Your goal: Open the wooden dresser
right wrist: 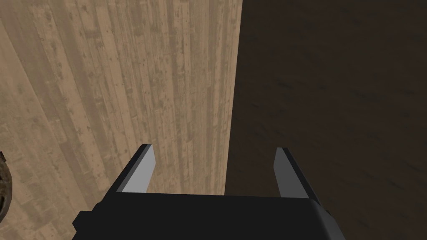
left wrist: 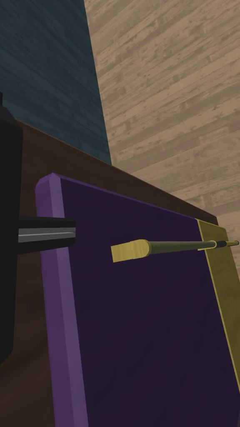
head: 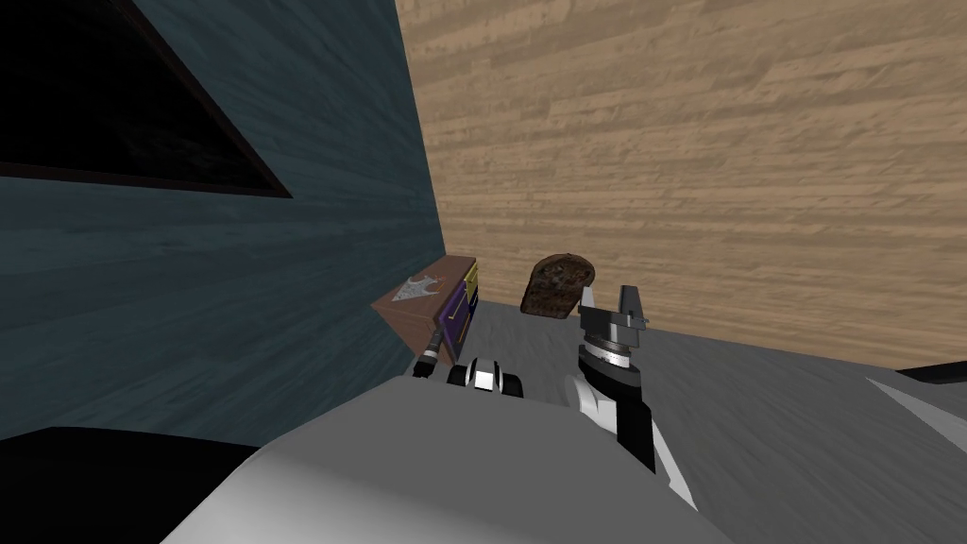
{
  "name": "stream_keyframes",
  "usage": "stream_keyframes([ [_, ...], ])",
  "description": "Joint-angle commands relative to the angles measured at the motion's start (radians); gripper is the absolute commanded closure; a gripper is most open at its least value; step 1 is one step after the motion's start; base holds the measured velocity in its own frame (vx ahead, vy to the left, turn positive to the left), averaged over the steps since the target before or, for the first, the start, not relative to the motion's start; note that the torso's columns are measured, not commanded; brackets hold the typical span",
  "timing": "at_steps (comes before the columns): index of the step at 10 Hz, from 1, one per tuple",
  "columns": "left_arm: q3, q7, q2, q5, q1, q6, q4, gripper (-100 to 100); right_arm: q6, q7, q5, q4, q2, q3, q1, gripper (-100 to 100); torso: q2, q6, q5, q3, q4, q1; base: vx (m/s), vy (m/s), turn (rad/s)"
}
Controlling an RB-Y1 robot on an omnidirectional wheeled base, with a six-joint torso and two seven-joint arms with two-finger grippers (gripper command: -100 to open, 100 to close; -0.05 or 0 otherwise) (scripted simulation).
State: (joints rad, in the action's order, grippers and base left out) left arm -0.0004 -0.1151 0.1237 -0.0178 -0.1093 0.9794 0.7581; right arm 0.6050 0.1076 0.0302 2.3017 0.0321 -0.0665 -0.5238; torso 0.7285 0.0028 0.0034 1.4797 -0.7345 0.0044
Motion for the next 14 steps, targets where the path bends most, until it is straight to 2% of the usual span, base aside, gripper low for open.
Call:
stream_keyframes([
  [1,0.0,0.0,0.0,0.0,0.0,0.002,0.001,100,0.0,0.0,0.0,0.0,0.0,0.0,0.0,0,0.003,-0.001,-0.001,-0.001,-0.001,-0.001,-0.009,-0.002,0.007],
  [2,-0.008,0.01,0.0,-0.004,0.017,-0.026,-0.003,-100,0.0,0.0,0.0,0.0,0.0,0.0,0.0,0,0.005,-0.001,-0.002,-0.002,-0.002,-0.002,-0.017,0.006,-0.021],
  [10,-0.028,0.035,0.0,-0.014,0.065,-0.103,-0.012,-100,0.0,0.0,0.0,0.0,0.0,0.0,0.0,0,-0.018,0.011,0.005,0.007,0.003,0.001,-0.012,0.006,-0.024],
  [12,-0.024,0.033,0.002,-0.012,0.046,-0.094,-0.004,-100,0.0,0.0,0.0,0.0,0.0,0.0,0.0,0,-0.021,0.012,0.004,0.008,0.002,0.0,-0.018,0.0,0.018],
  [14,-0.014,0.035,0.015,-0.009,0.079,-0.128,0.004,-100,0.0,0.0,0.0,0.0,0.0,0.0,0.0,0,-0.014,0.007,0.003,0.006,0.003,0.001,-0.029,-0.019,0.066],
])
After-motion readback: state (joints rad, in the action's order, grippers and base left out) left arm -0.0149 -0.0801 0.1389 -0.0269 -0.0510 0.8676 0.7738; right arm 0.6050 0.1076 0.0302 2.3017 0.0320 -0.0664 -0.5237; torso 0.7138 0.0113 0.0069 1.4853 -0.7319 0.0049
